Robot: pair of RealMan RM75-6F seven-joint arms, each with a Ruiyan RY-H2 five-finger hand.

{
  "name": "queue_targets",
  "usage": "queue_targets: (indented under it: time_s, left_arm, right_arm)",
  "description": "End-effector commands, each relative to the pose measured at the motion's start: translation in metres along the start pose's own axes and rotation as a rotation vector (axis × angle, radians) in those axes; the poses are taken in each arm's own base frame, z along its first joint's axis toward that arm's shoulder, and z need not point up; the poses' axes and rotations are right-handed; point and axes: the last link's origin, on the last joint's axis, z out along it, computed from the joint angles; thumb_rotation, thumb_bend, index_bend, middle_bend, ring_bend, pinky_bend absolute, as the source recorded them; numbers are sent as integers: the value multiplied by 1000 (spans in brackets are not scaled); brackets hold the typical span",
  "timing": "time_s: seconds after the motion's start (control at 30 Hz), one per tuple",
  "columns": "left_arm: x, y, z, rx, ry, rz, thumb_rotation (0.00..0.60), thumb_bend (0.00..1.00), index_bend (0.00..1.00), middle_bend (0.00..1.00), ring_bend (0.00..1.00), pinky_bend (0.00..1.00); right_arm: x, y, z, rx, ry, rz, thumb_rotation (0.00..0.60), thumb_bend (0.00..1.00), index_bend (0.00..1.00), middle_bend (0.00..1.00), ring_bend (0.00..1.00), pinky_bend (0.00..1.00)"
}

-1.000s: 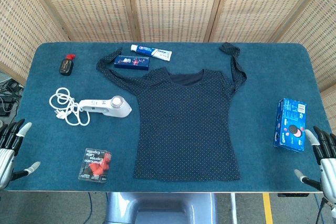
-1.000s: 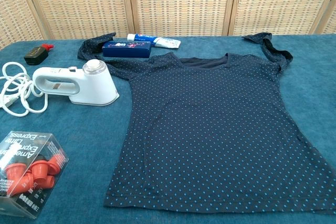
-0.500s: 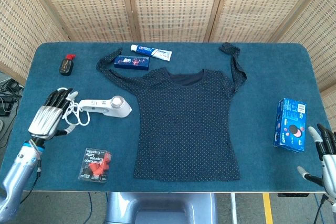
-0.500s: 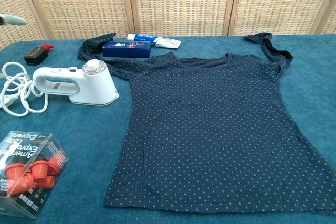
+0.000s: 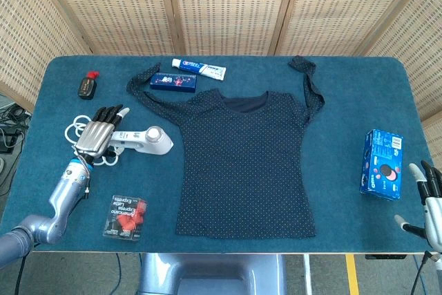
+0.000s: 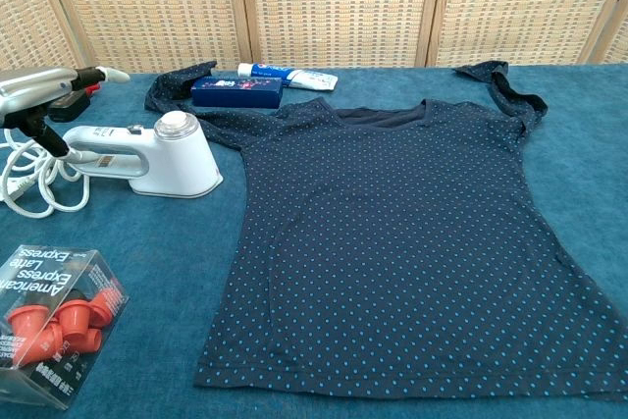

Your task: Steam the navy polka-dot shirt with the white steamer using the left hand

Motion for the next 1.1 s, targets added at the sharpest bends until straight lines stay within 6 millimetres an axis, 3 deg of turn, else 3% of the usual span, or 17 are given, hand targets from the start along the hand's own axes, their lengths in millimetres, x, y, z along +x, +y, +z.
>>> queue_targets:
  time_s: [0.03, 0.4, 1.1]
  left_arm:
    - [-5, 4, 13, -2, -24, -12, 600, 288, 0, 0, 0, 0]
    - [-15, 8, 38, -10, -24, -29, 600, 347, 0, 0, 0, 0]
    - [-23, 29, 70, -37, -32, -14, 600, 358, 0, 0, 0, 0]
  right_arm:
    - [-2, 0, 1, 0, -5, -5, 600, 0, 21, 0, 0, 0]
    - [-7, 1, 6, -11, -25, -11, 600, 0, 21, 0, 0, 0]
    - [-10, 6, 12, -25, -40, -12, 600, 0, 22, 0, 0, 0]
